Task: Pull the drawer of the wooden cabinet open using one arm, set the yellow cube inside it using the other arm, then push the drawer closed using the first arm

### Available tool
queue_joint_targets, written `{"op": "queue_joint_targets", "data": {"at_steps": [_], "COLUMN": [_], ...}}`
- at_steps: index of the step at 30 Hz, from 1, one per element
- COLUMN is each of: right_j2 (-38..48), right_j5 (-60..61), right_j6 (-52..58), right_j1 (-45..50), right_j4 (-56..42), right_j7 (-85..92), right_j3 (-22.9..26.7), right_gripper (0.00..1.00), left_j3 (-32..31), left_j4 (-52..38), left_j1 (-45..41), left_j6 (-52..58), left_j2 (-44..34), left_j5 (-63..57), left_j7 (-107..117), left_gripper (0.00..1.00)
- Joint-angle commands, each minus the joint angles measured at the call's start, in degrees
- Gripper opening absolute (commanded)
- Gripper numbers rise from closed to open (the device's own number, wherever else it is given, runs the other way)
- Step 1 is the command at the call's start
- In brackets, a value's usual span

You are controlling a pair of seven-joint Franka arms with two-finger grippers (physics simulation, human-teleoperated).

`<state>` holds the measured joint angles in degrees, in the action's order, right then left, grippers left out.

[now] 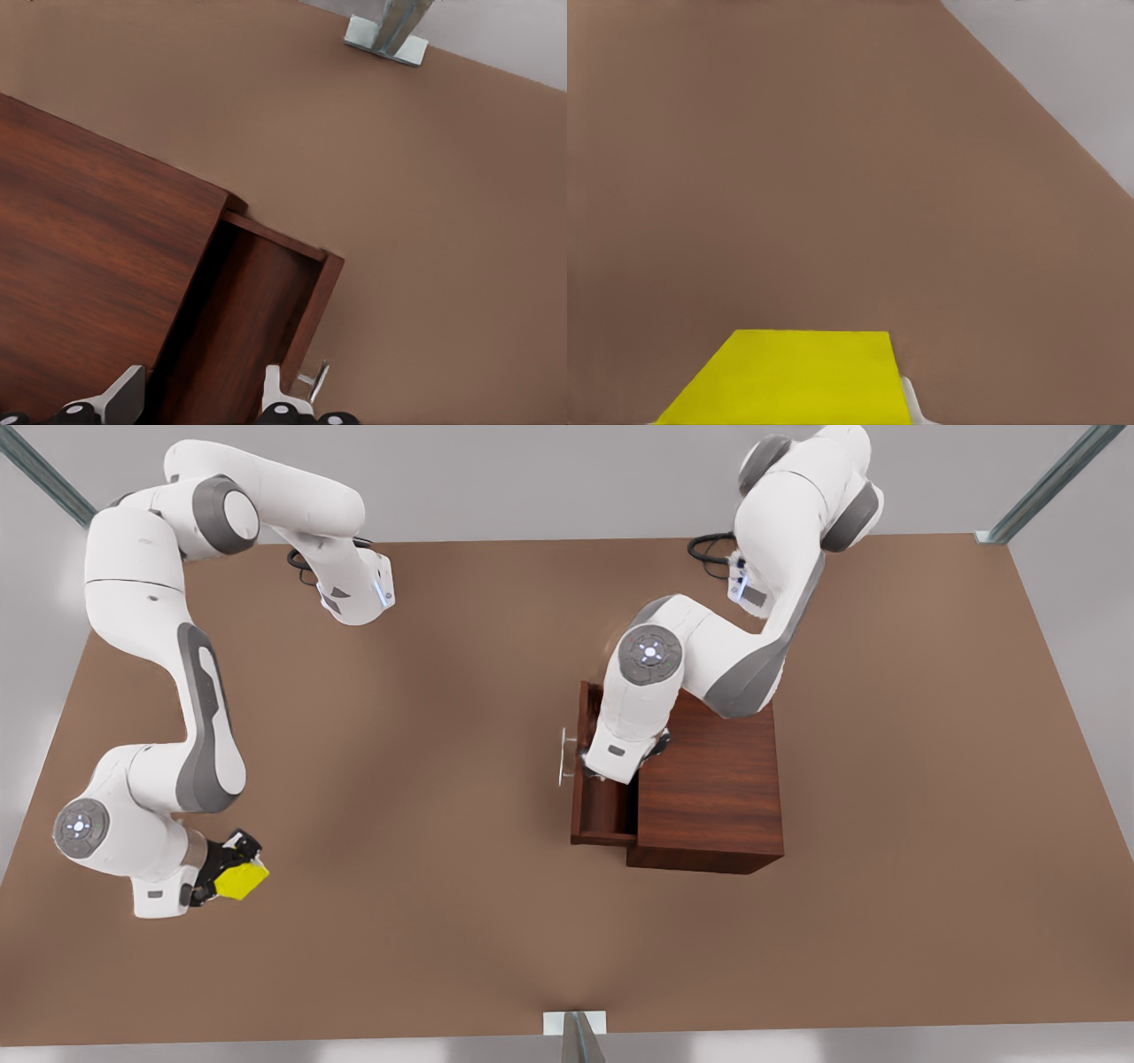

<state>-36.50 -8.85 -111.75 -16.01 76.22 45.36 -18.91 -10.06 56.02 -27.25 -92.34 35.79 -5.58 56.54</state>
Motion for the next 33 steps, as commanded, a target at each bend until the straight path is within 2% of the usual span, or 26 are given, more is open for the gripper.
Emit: {"op": "queue_joint_targets", "data": {"at_steps": [1,2,3,4,5,6,9,14,18,23,29,33], "right_j2": [0.99,0.99,1.43,1.43,1.34,1.34,1.25,0.2,-2.26,-4.99,-8.24,-8.85], "right_j5": [-0.38,-0.38,-0.38,-0.47,-0.47,-0.47,-0.47,-0.55,-0.55,-4.16,-8.37,-8.82], "right_j6": [7.95,7.96,8.04,8.83,8.92,8.66,7.78,0.66,-1.71,-6.28,-12.08,-12.08], "right_j1": [3.43,5.63,7.57,7.84,7.84,8.98,17.06,30.25,37.54,42.9,44.93,45.02], "right_j4": [-0.46,-0.55,-0.9,-1.16,-1.43,-1.6,-6.44,-8.81,-11.62,-11.8,-11.36,-11.18], "right_j7": [-28.99,-32.69,-37.17,-40.08,-41.23,-42.89,-44.92,-44.74,-46.59,-46.15,-42.46,-41.4], "right_j3": [-0.42,-0.51,-2.08,-5.16,-8.15,-10.61,-11.23,-11.58,-10.53,-9.91,-10.18,-10.18], "right_gripper": [0.58,0.58,0.58,0.58,0.59,0.59,0.59,0.6,0.61,0.61,0.65,0.65], "left_j3": [0.05,0.05,0.05,0.4,1.01,1.98,6.2,5.58,5.67,5.32,5.32,5.32], "left_j4": [-0.03,-0.03,-0.03,-0.03,-0.03,-0.03,-0.03,-0.03,0.14,0.23,0.23,0.23], "left_j1": [6.14,9.47,13.96,16.25,18.19,19.69,19.6,17.31,17.31,17.31,17.31,17.23], "left_j6": [10.42,10.69,10.69,10.78,10.78,10.78,10.52,8.5,8.41,8.32,8.41,8.32], "left_j2": [-0.81,-1.34,-1.69,-1.69,-1.95,-2.39,-2.48,-2.57,-2.48,-2.48,-2.48,-2.48], "left_j5": [4.43,6.01,7.07,6.98,6.81,6.81,6.89,9.0,10.06,10.06,10.06,10.06], "left_j7": [-19.18,-17.61,-12.17,-6.71,-6.0,-5.91,-3.28,14.04,13.87,13.78,13.86,13.95], "left_gripper": [0.73,0.71,0.56,0.28,0.21,0.21,0.21,0.21,0.21,0.21,0.21,0.21]}}
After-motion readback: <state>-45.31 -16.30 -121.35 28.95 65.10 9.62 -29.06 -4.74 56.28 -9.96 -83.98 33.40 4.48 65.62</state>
